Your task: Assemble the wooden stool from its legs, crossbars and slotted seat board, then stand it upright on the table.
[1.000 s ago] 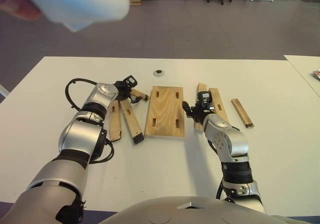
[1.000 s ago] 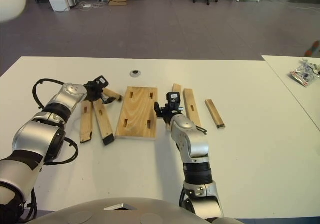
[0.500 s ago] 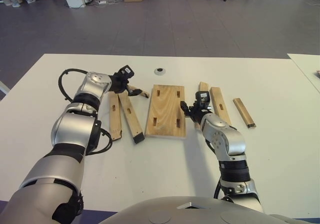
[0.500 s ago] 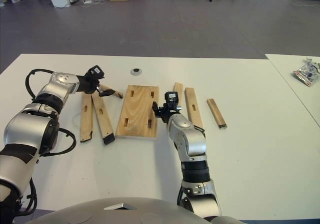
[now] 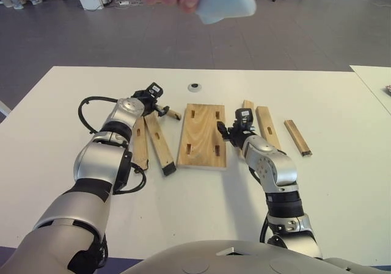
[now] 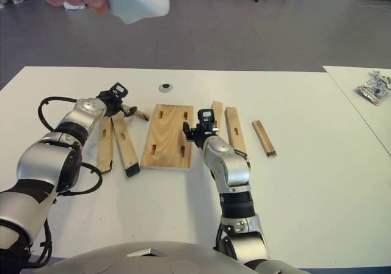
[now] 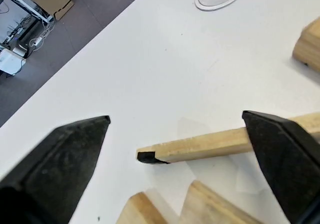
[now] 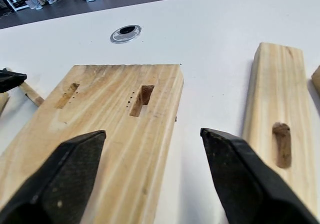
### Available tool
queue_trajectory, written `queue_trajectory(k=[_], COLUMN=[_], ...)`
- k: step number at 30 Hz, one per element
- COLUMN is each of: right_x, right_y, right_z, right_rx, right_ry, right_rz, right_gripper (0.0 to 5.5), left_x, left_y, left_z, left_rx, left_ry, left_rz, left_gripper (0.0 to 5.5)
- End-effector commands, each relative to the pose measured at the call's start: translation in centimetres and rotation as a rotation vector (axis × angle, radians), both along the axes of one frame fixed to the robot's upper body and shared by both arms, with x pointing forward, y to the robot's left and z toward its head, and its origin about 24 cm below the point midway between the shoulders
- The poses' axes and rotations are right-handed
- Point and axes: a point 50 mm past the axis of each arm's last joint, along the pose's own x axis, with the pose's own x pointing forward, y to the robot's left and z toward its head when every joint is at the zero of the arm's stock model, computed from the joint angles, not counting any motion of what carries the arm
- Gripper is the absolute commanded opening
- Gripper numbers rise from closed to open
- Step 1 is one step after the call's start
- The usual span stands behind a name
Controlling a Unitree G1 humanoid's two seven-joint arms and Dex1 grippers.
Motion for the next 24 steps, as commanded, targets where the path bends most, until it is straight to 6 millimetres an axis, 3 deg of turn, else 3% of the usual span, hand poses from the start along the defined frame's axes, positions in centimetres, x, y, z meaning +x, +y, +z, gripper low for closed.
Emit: queue_trajectory(k=[1,7,13,20,22,24], right_x=[-0.2,-0.4,-0.5,-0.8,-0.9,-0.9], right_y=[0.2,0.3,0.3,0.3,0.3,0.3], right_z=[0.1,-0.1,-0.1,-0.3,-0.4,-0.5], right_rx=[0.0,0.018,0.026,0.023,0.024,0.027], right_ry=[0.005,0.008,0.006,0.01,0.012,0.014], right_rz=[0.002,-0.035,-0.054,-0.054,-0.056,-0.062], right_gripper=[3.55,3.55,3.55,3.55,3.55,3.55], left_x=[-2.6,-2.0,-3.1,-1.5,-2.3,-4.9], left_y=[2.9,1.8,0.2,1.8,1.3,-0.5], left_z=[-3.4,-0.3,-1.1,3.1,3.9,2.8], left_rx=[0.015,-0.223,-0.295,-0.335,-0.479,-0.625], left_ry=[0.204,0.243,0.255,-0.054,-0.12,-0.079], left_rz=[0.049,-0.2,-0.422,-0.183,-0.011,0.13], left_gripper=[4.87,4.87,4.87,4.87,4.87,4.87])
